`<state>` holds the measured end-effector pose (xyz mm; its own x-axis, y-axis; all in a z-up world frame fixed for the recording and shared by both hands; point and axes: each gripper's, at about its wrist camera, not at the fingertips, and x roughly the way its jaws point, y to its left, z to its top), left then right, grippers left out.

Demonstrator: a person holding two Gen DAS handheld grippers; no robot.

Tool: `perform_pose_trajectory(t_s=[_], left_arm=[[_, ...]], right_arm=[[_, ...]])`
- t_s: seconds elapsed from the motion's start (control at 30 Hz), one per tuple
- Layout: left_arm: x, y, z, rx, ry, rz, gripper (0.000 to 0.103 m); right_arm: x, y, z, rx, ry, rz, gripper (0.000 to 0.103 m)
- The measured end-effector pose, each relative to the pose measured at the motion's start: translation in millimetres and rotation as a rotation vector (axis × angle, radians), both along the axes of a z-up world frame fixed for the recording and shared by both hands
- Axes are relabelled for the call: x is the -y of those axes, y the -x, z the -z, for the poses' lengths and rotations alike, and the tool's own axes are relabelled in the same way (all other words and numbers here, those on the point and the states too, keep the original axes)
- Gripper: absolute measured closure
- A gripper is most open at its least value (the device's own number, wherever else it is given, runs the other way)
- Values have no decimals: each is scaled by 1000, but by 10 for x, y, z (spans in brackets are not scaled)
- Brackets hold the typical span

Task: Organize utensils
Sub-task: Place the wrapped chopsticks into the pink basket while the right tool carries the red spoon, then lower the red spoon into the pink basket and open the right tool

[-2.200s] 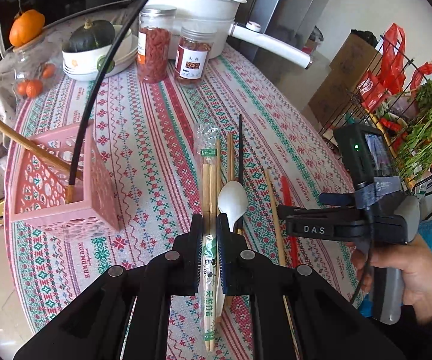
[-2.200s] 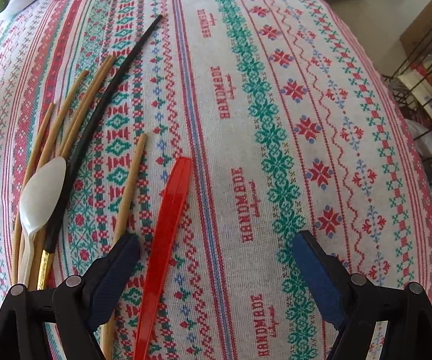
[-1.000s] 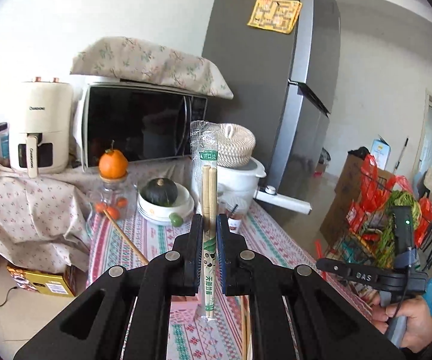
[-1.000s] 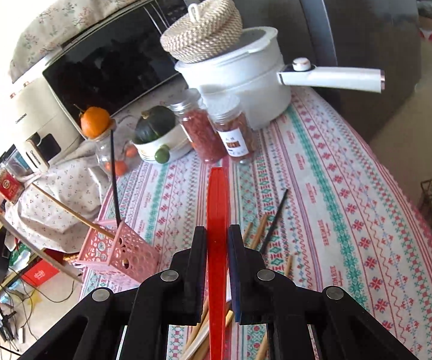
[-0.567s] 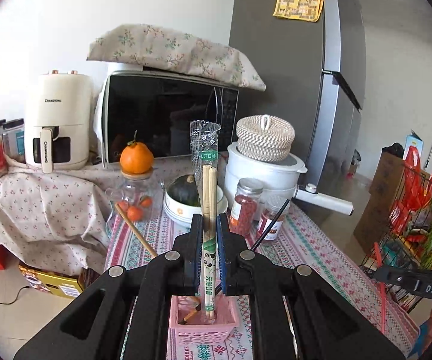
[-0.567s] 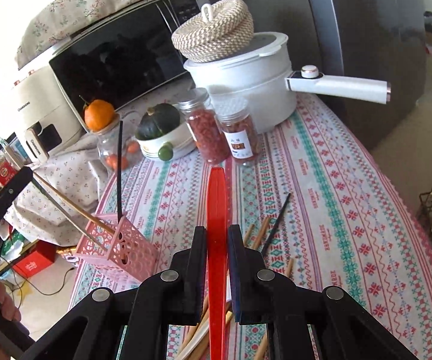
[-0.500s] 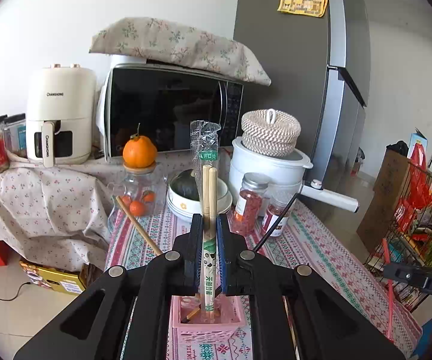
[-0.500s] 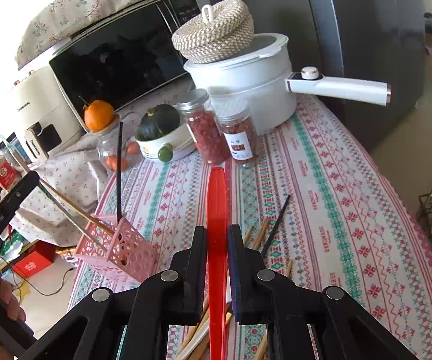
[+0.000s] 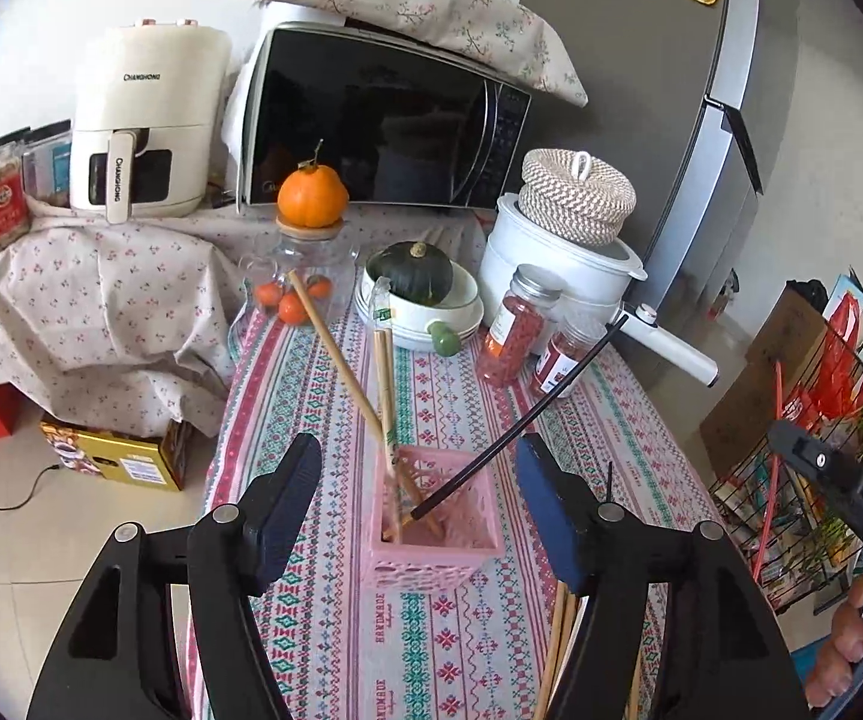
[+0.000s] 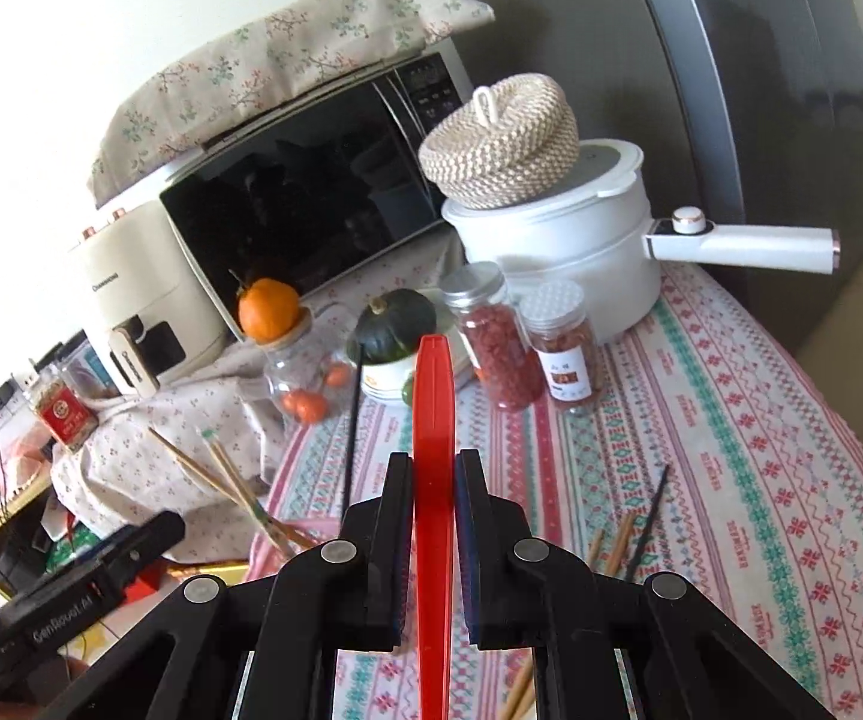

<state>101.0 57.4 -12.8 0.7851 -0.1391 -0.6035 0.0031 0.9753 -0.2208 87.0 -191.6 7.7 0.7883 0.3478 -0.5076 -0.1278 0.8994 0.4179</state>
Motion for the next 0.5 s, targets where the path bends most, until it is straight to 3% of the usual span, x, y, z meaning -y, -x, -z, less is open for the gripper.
perform_pose_trajectory(t_s=[0.33, 0.5], left_arm=[[-175, 208, 224, -142, -106, 59, 26], [-283, 205, 406, -261, -100, 85, 26]], right_arm=[[-558, -232, -115, 124, -50, 18, 91], [-815, -429, -71, 142, -61, 44, 91]])
